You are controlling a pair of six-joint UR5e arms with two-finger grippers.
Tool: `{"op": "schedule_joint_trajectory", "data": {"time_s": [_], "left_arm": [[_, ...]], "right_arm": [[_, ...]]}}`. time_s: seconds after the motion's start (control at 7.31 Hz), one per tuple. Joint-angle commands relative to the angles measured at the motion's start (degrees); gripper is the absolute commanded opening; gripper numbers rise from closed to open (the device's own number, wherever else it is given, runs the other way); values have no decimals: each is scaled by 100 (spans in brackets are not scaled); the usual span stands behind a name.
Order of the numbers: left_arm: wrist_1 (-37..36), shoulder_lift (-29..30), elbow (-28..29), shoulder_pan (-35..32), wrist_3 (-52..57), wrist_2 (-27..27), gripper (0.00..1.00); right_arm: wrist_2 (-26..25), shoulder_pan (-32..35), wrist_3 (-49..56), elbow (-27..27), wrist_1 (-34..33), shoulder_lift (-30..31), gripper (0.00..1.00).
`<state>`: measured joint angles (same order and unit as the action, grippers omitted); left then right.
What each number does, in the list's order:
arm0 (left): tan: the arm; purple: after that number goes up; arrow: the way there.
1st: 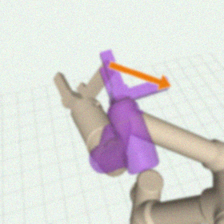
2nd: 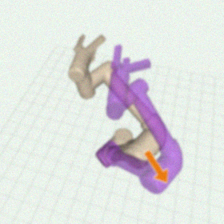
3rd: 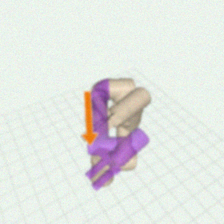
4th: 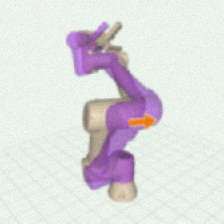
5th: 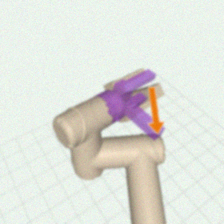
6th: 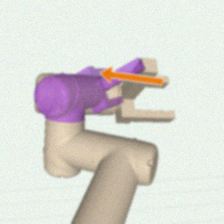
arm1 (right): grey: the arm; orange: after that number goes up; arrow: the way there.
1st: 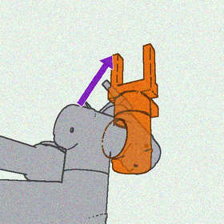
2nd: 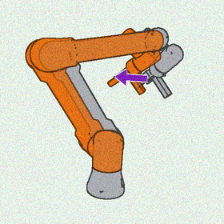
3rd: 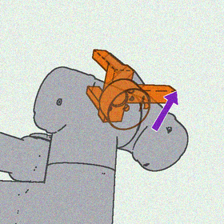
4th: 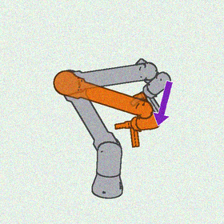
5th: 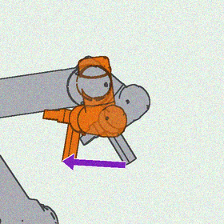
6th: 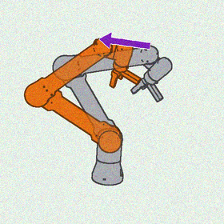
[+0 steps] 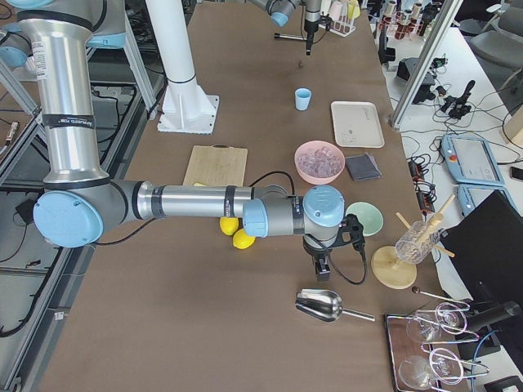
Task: Mash ice and strawberries in cup
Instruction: 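Move the left gripper toward the red strawberry on the table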
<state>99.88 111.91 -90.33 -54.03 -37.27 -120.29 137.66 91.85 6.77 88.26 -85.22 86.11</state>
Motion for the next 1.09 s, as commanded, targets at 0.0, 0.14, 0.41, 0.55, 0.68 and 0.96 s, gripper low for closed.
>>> {"op": "schedule_joint_trajectory", "data": {"time_s": [0.0,0.14,0.41,0.55,0.68,0.96], "left_arm": [[493,86,313,287,-166,365,99],[1393,-63,810,244,-175,374,99],[1798,-230,904,85,-428,252,99],[1772,-240,773,111,-804,251,98],[1832,-440,693,181,-843,251,94],[1868,-916,211,269,-991,251,85]], "right_arm": [[50,8,8,68,-12,116,100],[51,8,17,225,31,291,100],[42,8,44,410,23,441,100],[42,8,44,420,32,494,100],[51,8,61,525,49,616,100],[42,8,61,596,49,714,100]]}}
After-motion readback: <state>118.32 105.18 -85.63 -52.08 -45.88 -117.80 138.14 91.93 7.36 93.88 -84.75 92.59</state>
